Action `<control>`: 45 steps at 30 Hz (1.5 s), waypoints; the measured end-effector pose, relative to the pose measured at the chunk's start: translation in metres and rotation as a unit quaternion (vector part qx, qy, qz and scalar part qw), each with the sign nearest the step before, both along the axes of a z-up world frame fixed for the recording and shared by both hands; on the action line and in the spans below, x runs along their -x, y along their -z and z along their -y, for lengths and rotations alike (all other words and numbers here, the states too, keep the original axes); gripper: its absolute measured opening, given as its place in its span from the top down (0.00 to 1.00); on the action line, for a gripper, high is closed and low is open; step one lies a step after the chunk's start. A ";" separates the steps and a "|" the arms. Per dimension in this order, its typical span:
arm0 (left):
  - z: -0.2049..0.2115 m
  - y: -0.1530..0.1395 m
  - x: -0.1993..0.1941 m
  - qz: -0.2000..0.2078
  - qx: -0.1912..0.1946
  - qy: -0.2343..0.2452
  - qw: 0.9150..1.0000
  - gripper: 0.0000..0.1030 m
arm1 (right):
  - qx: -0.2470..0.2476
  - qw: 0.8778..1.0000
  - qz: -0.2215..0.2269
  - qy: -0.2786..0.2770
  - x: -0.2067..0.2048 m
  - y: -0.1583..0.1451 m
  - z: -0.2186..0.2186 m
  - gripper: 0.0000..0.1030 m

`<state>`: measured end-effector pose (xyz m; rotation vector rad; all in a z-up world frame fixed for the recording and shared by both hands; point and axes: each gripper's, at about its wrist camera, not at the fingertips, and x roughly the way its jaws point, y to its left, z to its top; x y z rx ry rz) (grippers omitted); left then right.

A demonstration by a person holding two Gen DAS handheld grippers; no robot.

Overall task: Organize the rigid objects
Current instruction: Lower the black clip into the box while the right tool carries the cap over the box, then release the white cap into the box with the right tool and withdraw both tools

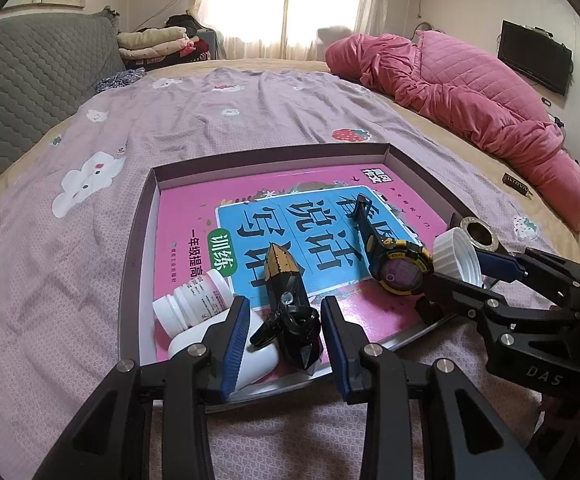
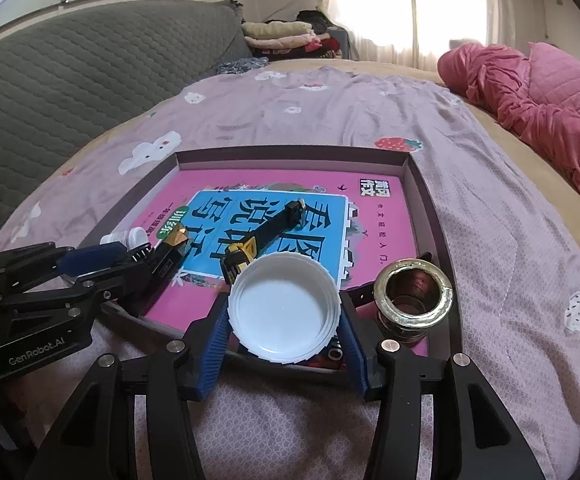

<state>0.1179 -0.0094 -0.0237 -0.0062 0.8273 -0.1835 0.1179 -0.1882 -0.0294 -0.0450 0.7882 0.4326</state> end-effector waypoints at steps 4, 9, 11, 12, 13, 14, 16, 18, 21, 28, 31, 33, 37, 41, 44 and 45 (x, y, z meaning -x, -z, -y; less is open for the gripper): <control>0.000 0.000 0.000 -0.001 0.003 -0.001 1.000 0.64 | -0.003 1.000 0.007 0.000 0.001 -0.003 0.001 0.47; -0.003 -0.001 -0.001 -0.004 0.009 -0.006 1.000 0.59 | -0.006 1.000 0.013 0.003 0.002 -0.007 0.003 0.43; -0.005 -0.001 0.000 -0.004 0.012 -0.008 1.000 0.58 | -0.006 1.000 0.016 0.004 0.004 -0.008 0.003 0.43; -0.005 -0.001 -0.001 -0.005 0.012 -0.009 1.000 0.58 | -0.006 1.000 0.016 0.005 0.004 -0.008 0.003 0.42; -0.006 -0.001 0.000 -0.005 0.012 -0.010 1.000 0.58 | -0.006 1.000 0.017 0.005 0.004 -0.008 0.004 0.42; -0.006 -0.001 0.000 -0.006 0.012 -0.010 1.000 0.58 | -0.006 1.000 0.018 0.006 0.004 -0.009 0.004 0.42; -0.006 -0.001 0.000 -0.006 0.012 -0.011 1.000 0.58 | -0.005 1.000 0.020 0.007 0.005 -0.010 0.004 0.40; -0.006 -0.001 0.000 -0.006 0.012 -0.011 1.000 0.58 | -0.006 1.000 0.020 0.007 0.005 -0.010 0.005 0.38; -0.007 -0.002 0.001 -0.007 0.011 -0.012 1.000 0.58 | -0.004 1.000 0.024 0.009 0.007 -0.012 0.005 0.37; -0.011 -0.005 0.005 0.000 0.014 -0.018 1.000 0.58 | -0.006 1.000 0.030 0.007 0.010 -0.017 0.005 0.36; -0.011 -0.005 0.008 0.002 0.013 -0.021 1.000 0.58 | -0.004 0.999 0.035 0.006 0.011 -0.020 0.005 0.35; -0.012 -0.007 0.010 0.004 0.013 -0.021 1.000 0.58 | -0.005 0.999 0.039 0.007 0.012 -0.022 0.006 0.35; -0.014 -0.011 0.015 0.013 0.012 -0.027 0.999 0.53 | -0.007 0.999 0.041 0.009 0.014 -0.024 0.008 0.34; -0.018 -0.014 0.022 0.017 0.019 -0.031 0.999 0.49 | -0.005 0.999 0.045 0.010 0.021 -0.026 0.010 0.33; -0.019 -0.016 0.026 0.017 0.017 -0.037 0.999 0.49 | -0.004 0.999 0.051 0.012 0.026 -0.030 0.013 0.33; -0.020 -0.018 0.028 0.017 0.018 -0.039 0.999 0.48 | -0.004 0.999 0.052 0.012 0.027 -0.031 0.013 0.33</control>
